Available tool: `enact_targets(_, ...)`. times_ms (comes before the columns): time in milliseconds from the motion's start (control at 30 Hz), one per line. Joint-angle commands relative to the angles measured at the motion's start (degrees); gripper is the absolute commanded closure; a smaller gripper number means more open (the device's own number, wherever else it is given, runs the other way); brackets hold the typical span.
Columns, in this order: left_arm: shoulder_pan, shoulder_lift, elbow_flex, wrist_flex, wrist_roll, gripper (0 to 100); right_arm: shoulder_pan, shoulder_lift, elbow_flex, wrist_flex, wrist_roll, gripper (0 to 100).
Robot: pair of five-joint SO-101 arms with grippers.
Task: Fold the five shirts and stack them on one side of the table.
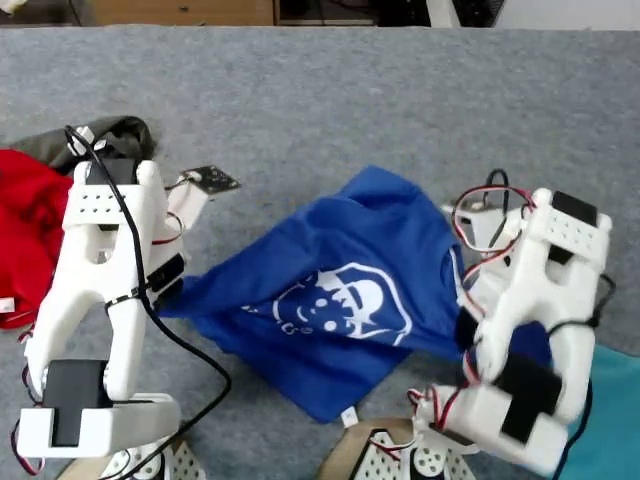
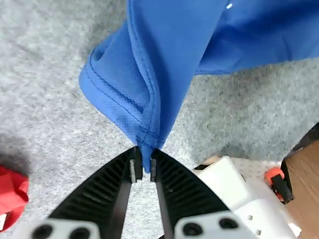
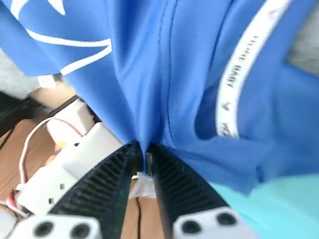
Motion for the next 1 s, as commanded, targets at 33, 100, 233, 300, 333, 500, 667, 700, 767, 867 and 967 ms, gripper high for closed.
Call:
enact_targets(33, 0.44, -0.75, 1.14, 0.79, -1.14, 98, 0.66, -11.91, -5.41, 0.00, 0.53, 84.9)
enact_targets(100, 0.53, -0.75, 1.85, 0.79, -1.23, 98, 0.48, -13.49, -7.69, -1.41, 0.44, 78.9)
enact_targets(233, 0.09, -0.75, 1.76, 0.79, -1.23, 98, -4.70, -11.03, -13.49, -2.90, -4.66, 80.0)
enact_targets(300, 0.00, -0.75, 1.67, 0.79, -1.14, 98, -9.10, -7.43, -16.57, -4.92, -9.23, 83.0)
enact_targets(333, 0.00, -0.75, 1.67, 0.79, -1.05, 98, -11.56, -4.88, -18.07, -6.86, -11.52, 84.6)
enact_targets(500, 0.00, -0.75, 1.76, 0.79, -0.97, 98, -24.75, 12.35, -30.29, -14.95, -21.01, 86.2)
enact_targets(667, -0.09, -0.75, 1.93, 0.70, 1.41, 98, -30.11, 33.19, -50.77, -16.62, -26.29, 86.2)
enact_targets(700, -0.09, -0.75, 1.76, 0.70, 2.29, 98, -30.29, 37.93, -55.16, -16.88, -27.16, 86.1)
enact_targets(767, 0.09, -0.75, 1.67, 0.70, 3.08, 98, -30.37, 47.34, -64.66, -16.62, -28.75, 86.1)
enact_targets(867, 0.09, -0.75, 1.67, 0.70, 3.08, 98, -30.64, 60.35, -79.60, -12.75, -30.51, 86.1)
enact_targets(967, 0.09, -0.75, 1.58, 0.62, 3.08, 98, -31.25, 71.34, -95.08, -4.48, -30.59, 86.1)
